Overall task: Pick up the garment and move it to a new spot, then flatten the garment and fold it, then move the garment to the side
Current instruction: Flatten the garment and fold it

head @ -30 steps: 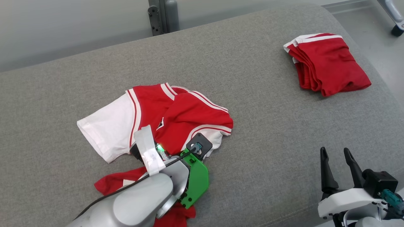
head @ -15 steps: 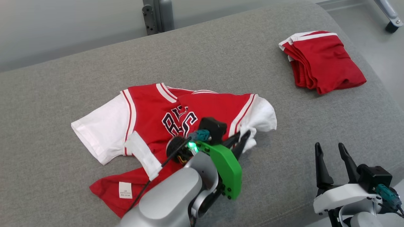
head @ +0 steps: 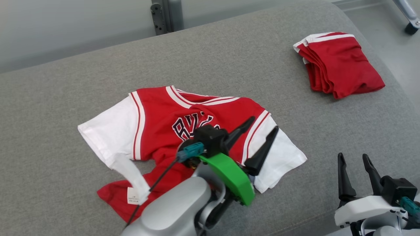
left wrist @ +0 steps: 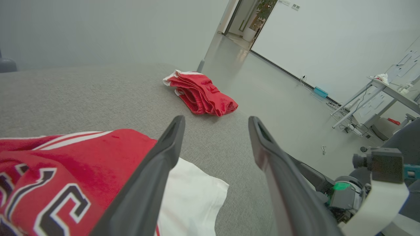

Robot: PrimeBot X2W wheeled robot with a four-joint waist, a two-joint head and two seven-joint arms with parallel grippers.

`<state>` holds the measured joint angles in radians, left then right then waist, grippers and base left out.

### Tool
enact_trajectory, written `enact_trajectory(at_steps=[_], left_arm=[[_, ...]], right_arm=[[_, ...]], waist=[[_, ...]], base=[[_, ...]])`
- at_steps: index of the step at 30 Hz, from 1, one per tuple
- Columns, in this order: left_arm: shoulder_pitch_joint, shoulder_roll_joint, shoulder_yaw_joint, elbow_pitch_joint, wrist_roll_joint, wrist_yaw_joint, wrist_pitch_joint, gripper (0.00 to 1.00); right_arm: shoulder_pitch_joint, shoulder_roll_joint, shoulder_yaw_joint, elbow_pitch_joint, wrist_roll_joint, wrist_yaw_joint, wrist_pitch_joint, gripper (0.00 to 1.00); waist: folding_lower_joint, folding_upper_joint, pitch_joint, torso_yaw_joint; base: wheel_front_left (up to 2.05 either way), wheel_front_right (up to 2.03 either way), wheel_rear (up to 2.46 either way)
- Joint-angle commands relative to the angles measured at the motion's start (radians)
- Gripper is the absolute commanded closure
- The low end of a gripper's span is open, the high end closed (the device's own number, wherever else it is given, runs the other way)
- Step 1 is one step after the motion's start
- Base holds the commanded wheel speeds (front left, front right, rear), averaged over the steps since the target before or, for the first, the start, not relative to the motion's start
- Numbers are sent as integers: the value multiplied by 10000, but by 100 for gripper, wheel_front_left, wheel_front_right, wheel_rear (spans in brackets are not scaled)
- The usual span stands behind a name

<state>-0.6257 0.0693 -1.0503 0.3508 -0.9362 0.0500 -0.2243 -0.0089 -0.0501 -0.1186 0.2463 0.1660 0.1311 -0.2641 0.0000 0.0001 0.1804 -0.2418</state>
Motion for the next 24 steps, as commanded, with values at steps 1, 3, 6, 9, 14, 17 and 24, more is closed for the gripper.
enact_trajectory(at_steps=[1, 3, 6, 9, 14, 17, 24], left_arm=[[257, 457, 190, -139, 129, 247, -121, 0], [660, 948, 533, -500, 162, 609, -233, 0], [1371, 1760, 1116, -1132, 373, 1203, -342, 0], [2305, 2470, 1902, -1638, 527, 1754, -406, 0], [4489, 2969, 4078, -2396, 1406, 2167, -404, 0], [5345, 2947, 5024, -2412, 1996, 1968, -407, 0], [6667, 2649, 6688, -1661, 3517, 1069, -397, 0]], right_arm=[[169, -10, -74, -81, -117, -8, -1, 0], [321, -13, -173, -160, -232, -8, -1, 0], [556, -16, -354, -358, -385, -8, -1, 0], [729, -81, -489, -622, -481, -8, -1, 0], [1065, -232, -599, -1086, -665, -8, -1, 0], [1134, -311, -534, -1176, -775, -8, -1, 0], [1178, -298, -376, -1185, -842, -8, -1, 0]], waist=[[0, -1, -400, 436], [0, -1, -629, 692], [0, -1, -984, 1121], [0, -1, -1255, 1547], [0, -1, -1707, 2352], [0, -1, -1823, 2686], [0, -1, -2047, 3237]], base=[[0, 0, 0], [0, 0, 0], [0, 0, 0], [0, 0, 0], [0, 0, 0], [0, 0, 0], [0, 0, 0]])
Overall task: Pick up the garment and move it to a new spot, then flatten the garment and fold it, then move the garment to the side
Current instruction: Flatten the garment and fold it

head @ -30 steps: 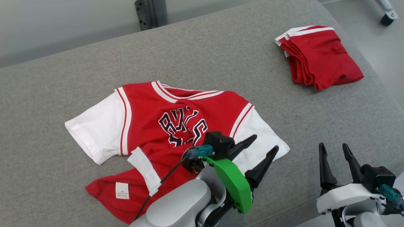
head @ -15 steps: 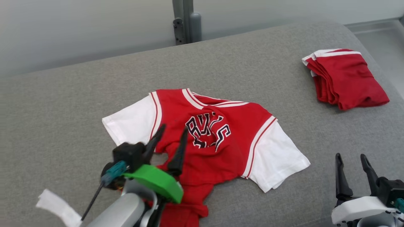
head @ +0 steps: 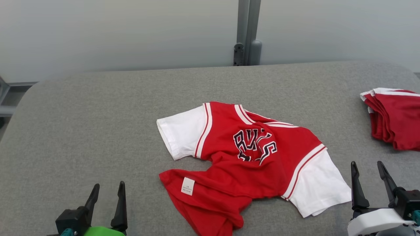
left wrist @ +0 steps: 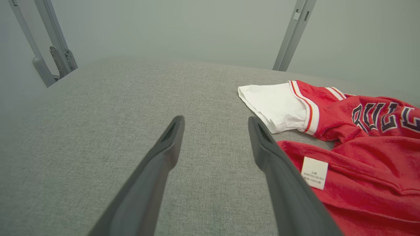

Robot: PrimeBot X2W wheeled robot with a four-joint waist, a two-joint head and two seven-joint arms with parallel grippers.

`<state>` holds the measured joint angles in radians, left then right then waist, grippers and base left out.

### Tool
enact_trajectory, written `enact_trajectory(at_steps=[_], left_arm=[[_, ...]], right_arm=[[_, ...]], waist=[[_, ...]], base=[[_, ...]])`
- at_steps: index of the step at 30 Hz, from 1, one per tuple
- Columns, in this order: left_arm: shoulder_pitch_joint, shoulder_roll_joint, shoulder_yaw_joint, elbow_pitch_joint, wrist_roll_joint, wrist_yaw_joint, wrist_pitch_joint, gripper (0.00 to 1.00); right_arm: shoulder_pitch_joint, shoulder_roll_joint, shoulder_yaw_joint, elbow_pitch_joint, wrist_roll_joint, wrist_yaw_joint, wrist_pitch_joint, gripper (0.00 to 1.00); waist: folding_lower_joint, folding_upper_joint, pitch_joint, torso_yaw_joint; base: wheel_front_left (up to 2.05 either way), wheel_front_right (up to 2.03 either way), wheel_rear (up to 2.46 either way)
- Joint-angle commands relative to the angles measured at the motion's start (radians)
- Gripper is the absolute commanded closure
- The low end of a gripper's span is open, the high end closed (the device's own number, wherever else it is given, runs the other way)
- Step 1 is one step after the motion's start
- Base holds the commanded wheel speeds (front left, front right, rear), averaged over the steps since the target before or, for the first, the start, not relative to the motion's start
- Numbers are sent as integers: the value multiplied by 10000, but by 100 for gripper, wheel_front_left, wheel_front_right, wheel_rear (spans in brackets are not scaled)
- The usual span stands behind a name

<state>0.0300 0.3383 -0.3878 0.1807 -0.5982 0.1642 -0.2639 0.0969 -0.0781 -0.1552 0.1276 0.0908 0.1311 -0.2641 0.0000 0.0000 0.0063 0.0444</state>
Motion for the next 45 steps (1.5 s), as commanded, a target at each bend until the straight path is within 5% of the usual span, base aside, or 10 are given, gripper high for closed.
enact_trajectory(at_steps=[1, 9, 17, 37, 45], left_arm=[[245, -137, 254, 91, 311, -252, 0, 0], [770, -794, 1399, 486, 1510, -1654, -1, 0], [941, -1477, 2315, 816, 2327, -2413, -1, 0], [679, -2066, 2844, 1178, 3184, -2941, -2, 0], [-190, -1973, 1411, 1378, 2965, -2955, 1234, 0]], right_arm=[[134, -12, 12, 10, -90, -8, -1, 0], [289, 140, 75, 205, -4, -8, -1, 0], [371, 225, 218, 375, -17, -8, -1, 0], [120, 265, 462, 400, 39, -8, -1, 0], [-495, -674, 476, 1351, -89, -8, 830, 0]], waist=[[0, 0, -326, 426], [0, 0, -397, 643], [0, 0, -465, 612], [0, 0, -499, 562], [0, 0, -160, 328]], base=[[0, 0, 0], [0, 0, 0], [0, 0, 0], [0, 0, 0], [0, 0, 0]])
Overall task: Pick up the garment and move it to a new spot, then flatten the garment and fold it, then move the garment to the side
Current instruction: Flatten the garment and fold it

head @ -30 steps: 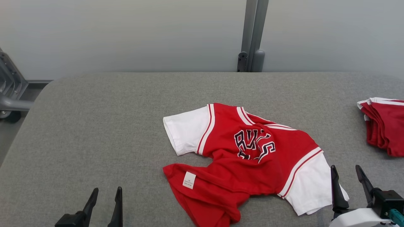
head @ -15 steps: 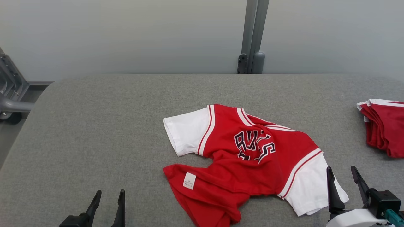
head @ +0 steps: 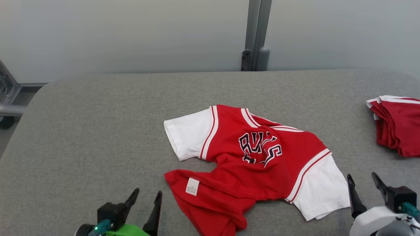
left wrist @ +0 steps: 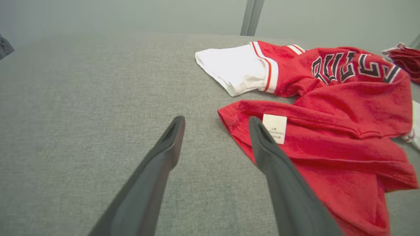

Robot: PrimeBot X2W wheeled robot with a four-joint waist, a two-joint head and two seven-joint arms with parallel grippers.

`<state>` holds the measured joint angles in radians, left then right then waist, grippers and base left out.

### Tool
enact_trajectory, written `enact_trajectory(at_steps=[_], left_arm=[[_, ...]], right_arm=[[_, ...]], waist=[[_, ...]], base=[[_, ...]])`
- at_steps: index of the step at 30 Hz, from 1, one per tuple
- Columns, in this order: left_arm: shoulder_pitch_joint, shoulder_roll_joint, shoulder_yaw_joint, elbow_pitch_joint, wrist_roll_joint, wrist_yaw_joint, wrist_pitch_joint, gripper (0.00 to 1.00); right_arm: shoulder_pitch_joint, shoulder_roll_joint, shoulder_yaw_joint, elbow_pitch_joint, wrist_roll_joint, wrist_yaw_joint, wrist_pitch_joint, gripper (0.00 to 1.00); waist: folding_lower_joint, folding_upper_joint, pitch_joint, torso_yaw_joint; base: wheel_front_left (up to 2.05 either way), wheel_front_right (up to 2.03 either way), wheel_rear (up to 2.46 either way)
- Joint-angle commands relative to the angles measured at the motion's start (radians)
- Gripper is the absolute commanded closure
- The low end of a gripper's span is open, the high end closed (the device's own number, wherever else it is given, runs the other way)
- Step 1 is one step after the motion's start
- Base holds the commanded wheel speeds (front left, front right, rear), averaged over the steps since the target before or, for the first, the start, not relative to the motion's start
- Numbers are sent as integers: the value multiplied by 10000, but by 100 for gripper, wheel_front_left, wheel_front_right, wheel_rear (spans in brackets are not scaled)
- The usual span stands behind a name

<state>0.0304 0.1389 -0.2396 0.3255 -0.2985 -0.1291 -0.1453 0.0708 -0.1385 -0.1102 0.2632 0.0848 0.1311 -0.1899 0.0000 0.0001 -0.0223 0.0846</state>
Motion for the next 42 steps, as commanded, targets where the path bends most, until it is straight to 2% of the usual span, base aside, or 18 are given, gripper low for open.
enact_trajectory(at_steps=[1, 6, 10, 13, 35, 36, 38, 40, 42], left_arm=[[-327, 1, -186, -102, -203, -21, 350, 0], [-941, -11, -779, -100, -602, -10, 1912, 0], [-1042, -123, -828, -279, -895, 64, 2676, 0], [-1084, -74, -791, -367, -928, 229, 2886, 0], [-2332, -408, -895, 731, -1424, 206, 2864, 0], [-2379, -415, -928, 777, -1448, 188, 2840, 10], [-2460, -433, -978, 852, -1492, 168, 2796, 39], [-2554, -433, -1027, 939, -1502, 151, 2740, 51], [-2654, -422, -1089, 1043, -1502, 138, 2692, 69]], right_arm=[[-375, -198, 36, 112, 69, -8, 460, 0], [-936, -865, 669, 659, 395, -8, 2185, 0], [-1187, -1129, 1106, 849, 803, -8, 2812, 0], [-1231, -1166, 1229, 936, 999, -8, 2829, 0], [-1805, -1032, 1500, 1796, 1159, -8, 2580, 0], [-1836, -1009, 1508, 1831, 1165, -8, 2598, 0], [-1892, -980, 1547, 1920, 1181, -8, 2699, 0], [-1933, -956, 1617, 2051, 1185, -8, 2858, 0], [-1992, -921, 1679, 2184, 1207, -8, 3038, 0]], waist=[[0, -1, 255, -109], [0, -1, 761, -283], [0, -1, 959, -364], [0, -1, 1086, -372], [0, -1, 1982, -300], [0, -1, 2000, -297], [0, -1, 2039, -290], [0, -1, 2065, -288], [0, -1, 2108, -285]], base=[[0, 0, 0], [0, 0, 0], [0, 0, 0], [0, 0, 0], [0, 0, 0], [0, 0, 0], [0, 0, 0], [0, 0, 0], [0, 0, 0]])
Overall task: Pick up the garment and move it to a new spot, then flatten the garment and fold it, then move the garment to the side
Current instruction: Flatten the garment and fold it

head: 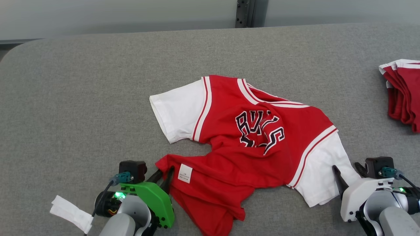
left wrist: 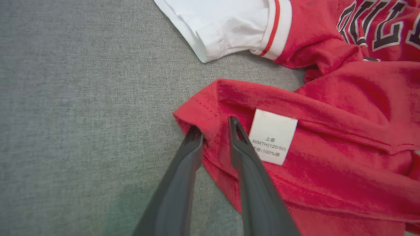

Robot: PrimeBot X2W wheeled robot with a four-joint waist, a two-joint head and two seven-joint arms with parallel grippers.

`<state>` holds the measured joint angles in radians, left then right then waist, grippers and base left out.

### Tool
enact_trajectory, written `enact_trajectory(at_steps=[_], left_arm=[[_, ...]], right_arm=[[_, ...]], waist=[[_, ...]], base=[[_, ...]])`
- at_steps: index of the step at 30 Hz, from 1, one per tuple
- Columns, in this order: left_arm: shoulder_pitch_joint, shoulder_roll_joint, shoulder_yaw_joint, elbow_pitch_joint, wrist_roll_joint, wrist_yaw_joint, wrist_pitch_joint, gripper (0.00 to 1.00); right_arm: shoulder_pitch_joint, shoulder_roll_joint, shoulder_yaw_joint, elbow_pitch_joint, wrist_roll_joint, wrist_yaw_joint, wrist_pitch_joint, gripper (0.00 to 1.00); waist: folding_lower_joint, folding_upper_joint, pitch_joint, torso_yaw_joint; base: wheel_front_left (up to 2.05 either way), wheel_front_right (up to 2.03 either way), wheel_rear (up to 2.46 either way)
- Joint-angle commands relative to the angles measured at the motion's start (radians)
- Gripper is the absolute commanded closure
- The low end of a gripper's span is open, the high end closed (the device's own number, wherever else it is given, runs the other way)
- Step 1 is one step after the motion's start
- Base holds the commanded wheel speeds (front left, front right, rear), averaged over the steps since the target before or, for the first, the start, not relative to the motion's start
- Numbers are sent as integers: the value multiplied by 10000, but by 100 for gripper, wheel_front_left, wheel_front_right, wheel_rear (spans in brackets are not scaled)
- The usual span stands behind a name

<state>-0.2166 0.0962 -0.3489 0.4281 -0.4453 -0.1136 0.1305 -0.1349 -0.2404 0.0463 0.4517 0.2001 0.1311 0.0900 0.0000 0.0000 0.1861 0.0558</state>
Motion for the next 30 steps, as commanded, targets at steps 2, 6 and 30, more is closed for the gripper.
enact_trajectory(at_steps=[2, 6, 30], left_arm=[[-294, -6, -60, 126, -71, -43, -72, 100], [-433, 18, -212, 306, -171, -79, -75, 100], [2694, 1675, 1055, -8576, -5758, 3, 3314, 100]], right_arm=[[12, 157, 144, 476, 103, -8, 476, 0], [5, 277, 652, 750, 480, 29, 1079, 100], [974, -921, -2343, -6482, 6351, -7, 1846, 100]], waist=[[0, 0, 61, 3], [0, 0, 65, 16], [0, 0, -1919, -159]], base=[[0, 0, 0], [0, 0, 0], [0, 0, 0]])
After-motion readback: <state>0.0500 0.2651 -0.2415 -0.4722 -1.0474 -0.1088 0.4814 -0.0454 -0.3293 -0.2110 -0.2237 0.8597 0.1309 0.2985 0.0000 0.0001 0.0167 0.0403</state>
